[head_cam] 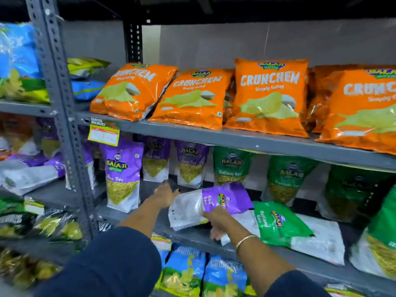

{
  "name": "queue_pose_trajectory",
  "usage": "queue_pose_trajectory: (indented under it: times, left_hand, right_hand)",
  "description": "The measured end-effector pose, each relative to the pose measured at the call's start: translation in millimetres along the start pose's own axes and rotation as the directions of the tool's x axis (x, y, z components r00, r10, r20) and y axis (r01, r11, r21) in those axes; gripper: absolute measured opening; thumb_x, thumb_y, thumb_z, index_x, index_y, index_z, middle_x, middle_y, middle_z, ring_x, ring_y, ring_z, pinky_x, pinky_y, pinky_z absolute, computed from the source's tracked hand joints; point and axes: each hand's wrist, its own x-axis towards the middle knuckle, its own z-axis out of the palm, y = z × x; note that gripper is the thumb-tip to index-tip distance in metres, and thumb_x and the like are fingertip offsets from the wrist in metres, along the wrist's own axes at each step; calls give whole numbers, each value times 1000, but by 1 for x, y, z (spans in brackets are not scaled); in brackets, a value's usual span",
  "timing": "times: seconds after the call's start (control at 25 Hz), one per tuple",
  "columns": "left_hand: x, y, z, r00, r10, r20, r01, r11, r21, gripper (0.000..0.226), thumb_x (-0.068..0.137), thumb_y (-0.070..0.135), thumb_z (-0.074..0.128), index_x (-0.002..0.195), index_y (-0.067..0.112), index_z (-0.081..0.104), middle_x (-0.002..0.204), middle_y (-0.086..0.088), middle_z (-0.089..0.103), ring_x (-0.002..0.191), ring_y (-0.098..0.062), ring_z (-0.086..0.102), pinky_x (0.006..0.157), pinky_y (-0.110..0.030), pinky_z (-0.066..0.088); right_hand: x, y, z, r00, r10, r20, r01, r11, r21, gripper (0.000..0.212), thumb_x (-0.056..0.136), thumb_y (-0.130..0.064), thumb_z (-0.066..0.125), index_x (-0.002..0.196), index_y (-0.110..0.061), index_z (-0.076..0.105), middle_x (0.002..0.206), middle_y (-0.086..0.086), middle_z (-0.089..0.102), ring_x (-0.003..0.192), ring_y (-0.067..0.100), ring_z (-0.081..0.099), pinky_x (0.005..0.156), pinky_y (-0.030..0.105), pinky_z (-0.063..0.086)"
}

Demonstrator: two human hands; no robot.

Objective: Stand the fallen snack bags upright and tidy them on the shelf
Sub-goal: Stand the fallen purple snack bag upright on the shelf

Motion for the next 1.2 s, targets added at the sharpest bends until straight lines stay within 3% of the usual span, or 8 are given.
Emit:
queue_pose_trajectory:
  times: [0.08, 0.24, 0.36, 0.48, 0.68, 0.8, 1.0, 1.2]
  left_hand:
    - [28, -20, 4, 985, 38, 169, -38, 999, -2, 35, 96, 29, 38, 127, 12, 43, 127, -17, 50, 114, -28, 52, 95, -32, 42]
    - [75, -32, 19, 925, 93, 368, -48, 990, -131, 28, 97, 24, 40, 120, 10, 47, 124, -6, 45, 116, -19, 49, 97, -13, 38]
    - [103, -38, 32, 842, 162, 514, -76, 980, -184, 69, 93, 27, 49, 145, 6, 9, 156, -6, 10, 142, -22, 19, 114, -27, 21]
    - [115, -45, 38, 796, 156, 585, -24, 974, -226, 90, 82, 32, 64, 146, 6, 5, 157, -7, 8, 143, -23, 19, 115, -32, 24]
    - [118, -75, 37, 777, 161, 608, 86, 930, -356, 77, 65, 20, 80, 127, 3, 37, 119, -9, 51, 110, -22, 50, 78, -23, 45]
    - [121, -89, 48, 866, 192, 462, 36, 896, -442, 92, 52, 14, 87, 127, 8, 35, 130, -8, 52, 115, -20, 51, 99, -37, 47]
    - [109, -96, 66, 964, 152, 216, -48, 905, -422, 107, 48, 23, 88, 133, 14, 24, 129, -6, 51, 120, -28, 51, 97, -38, 44]
    - [121, -107, 51, 886, 230, 403, -14, 882, -471, 87, 55, -1, 71, 132, 8, 32, 121, -9, 57, 111, -25, 54, 90, -41, 49]
  right_hand:
    - [25, 11, 26, 995, 101, 28, -104, 961, 255, 24, 89, -29, 57, 92, -5, 53, 81, 14, 65, 56, 25, 66, 55, 31, 57]
    - [82, 23, 65, 973, 158, -169, -23, 794, 607, 82, 54, -52, 82, 113, -1, 59, 111, 14, 67, 100, 30, 66, 89, 49, 54]
    - [174, 69, 76, 855, 282, -435, 128, 698, 705, 129, 11, -70, 81, 118, -2, 56, 112, 11, 68, 103, 30, 65, 96, 49, 51]
    - [154, 49, 81, 813, 273, -514, 245, 640, 728, 117, 23, -49, 92, 121, 0, 49, 115, 14, 65, 104, 31, 64, 97, 51, 50]
    - [120, 6, 82, 836, 6, -549, 339, 781, 524, 62, 60, 9, 79, 115, 5, 51, 116, 26, 64, 104, 38, 63, 90, 49, 53]
    - [131, -6, 73, 841, -186, -508, 383, 868, 317, 77, 46, 1, 83, 116, -2, 50, 113, 23, 66, 103, 36, 63, 93, 52, 51]
    - [153, -16, 61, 861, -311, -402, 365, 929, 63, 73, 52, 6, 81, 117, -7, 50, 105, 9, 63, 98, 20, 57, 87, 35, 49]
    - [149, -9, 60, 853, -236, -465, 157, 967, -202, 67, 69, -25, 78, 119, 1, 41, 122, 20, 55, 116, 37, 53, 93, 42, 46]
